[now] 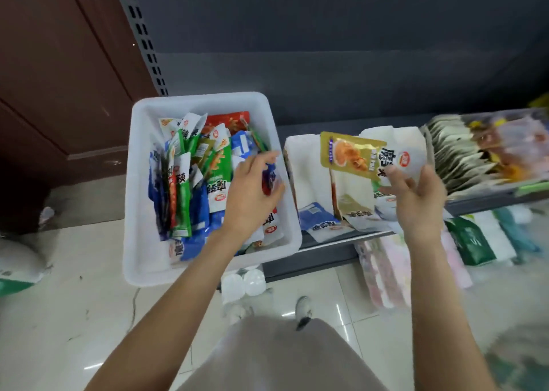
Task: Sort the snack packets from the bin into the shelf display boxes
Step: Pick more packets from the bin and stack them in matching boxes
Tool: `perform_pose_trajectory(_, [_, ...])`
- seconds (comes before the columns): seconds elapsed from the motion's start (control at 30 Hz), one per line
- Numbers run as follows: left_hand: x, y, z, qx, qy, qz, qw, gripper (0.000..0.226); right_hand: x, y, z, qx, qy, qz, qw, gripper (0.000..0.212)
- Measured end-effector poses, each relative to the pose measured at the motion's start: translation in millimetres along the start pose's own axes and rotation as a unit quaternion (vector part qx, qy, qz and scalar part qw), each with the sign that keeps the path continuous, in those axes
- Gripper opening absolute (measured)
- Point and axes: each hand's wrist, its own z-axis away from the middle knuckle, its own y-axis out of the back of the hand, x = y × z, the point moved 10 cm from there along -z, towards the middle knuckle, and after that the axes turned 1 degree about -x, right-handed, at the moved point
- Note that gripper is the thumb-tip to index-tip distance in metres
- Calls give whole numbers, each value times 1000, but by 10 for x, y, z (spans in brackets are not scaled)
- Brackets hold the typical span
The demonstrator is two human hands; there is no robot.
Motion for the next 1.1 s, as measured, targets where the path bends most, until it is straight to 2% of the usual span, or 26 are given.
perform_pose_trajectory(0.07, [146,-342,-44,-58,-21,-22,998,39,170,280,-47,24,2,38,999,7])
perform_pose_trajectory(0.17, [277,-775,-82,-128,-25,-60,990,41,287,418,-141,8,40,137,990,7])
perform_pose_trajectory(0.27, [365,-1039,-144,-146,-40,-134,979,48,145,260,-199,-32,172,321,931,17])
perform_pose_trajectory(0.4, [359,-1281,-188,-167,-30,-208,963,51,95,-247,-124,-173,286,364,869,23])
perform_pose_trajectory(0.53, [395,-1324,-167,-139,-42,-239,960,45,329,-555,56,-296,361,436,769,25])
perform_pose_trajectory(0.63, [443,-1289,-170,-117,-60,-252,959,41,462,-538,127,-360,349,429,751,19])
perform_pose_trajectory(0.7, [443,-1277,-176,-117,-57,-254,958,41,557,-527,143,-417,304,403,756,24])
perform_pose_trajectory(0.77, [427,-1271,-178,-126,-52,-248,959,41,592,-478,112,-451,247,359,779,29])
perform_pose_trajectory(0.83, [450,-1215,-172,-138,-50,-223,964,41,535,-407,38,-458,188,302,815,36])
perform_pose_trajectory(0.9, [519,-1001,-162,-114,-44,-183,976,39,348,-341,-76,-421,152,213,869,33])
perform_pose_trajectory(0.93, [550,-818,-142,-82,-33,-157,984,37,221,-338,-130,-390,152,178,891,27])
perform_pose_trajectory(1.0, [552,-343,-37,20,-10,-105,994,27,-1,-472,-157,-361,149,126,912,21])
perform_pose_trajectory(1.1, [345,317,243,160,4,-140,977,15,-208,-1011,-25,-395,133,75,906,20])
